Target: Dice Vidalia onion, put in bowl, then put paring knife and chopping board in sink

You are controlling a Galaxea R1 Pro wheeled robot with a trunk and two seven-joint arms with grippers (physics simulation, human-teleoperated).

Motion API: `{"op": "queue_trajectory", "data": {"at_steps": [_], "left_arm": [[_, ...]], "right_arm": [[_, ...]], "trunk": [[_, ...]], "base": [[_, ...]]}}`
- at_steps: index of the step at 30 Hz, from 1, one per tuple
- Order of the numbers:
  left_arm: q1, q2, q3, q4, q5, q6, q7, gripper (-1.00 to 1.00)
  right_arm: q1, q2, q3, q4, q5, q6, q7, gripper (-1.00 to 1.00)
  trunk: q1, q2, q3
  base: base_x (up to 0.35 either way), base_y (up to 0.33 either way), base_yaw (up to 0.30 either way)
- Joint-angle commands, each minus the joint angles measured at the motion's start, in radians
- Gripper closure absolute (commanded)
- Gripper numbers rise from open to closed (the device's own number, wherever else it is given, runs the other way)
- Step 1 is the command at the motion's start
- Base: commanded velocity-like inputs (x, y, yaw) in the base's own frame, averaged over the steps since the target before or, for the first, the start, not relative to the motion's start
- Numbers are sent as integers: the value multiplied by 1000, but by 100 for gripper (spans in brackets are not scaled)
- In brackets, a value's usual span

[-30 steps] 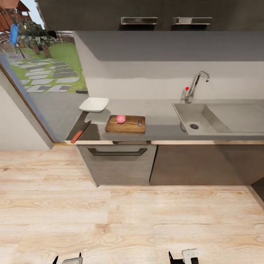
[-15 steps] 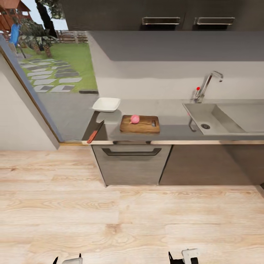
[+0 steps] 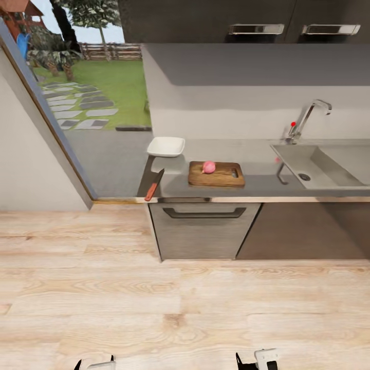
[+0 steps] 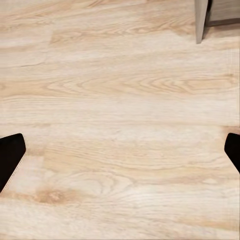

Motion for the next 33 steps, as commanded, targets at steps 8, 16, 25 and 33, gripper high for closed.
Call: {"op": "queue_trajectory", "data": {"at_steps": [8,16,25,33], "left_arm": [[-2,-1,-9,3,6,-4,2,-100],[-2,-1,-9,3,6,-3,2,-100],[-2,-1,-9,3,6,-3,2,-100],[-2,-1,-9,3,6,-3,2,-100]], "right_arm": [[-1,0,-8,1,11,-3,-3,-100],[0,0,-8,1,11,-3,-3,-100],[0,0,-8,1,11,-3,-3,-100],[0,0,-8,1,11,-3,-3,-100]], "trunk": [[0,-1,-1],[0,-1,-1],[0,-1,-1],[0,-1,-1]], "base": [[0,300,0],[0,300,0],[0,300,0],[0,300,0]]}}
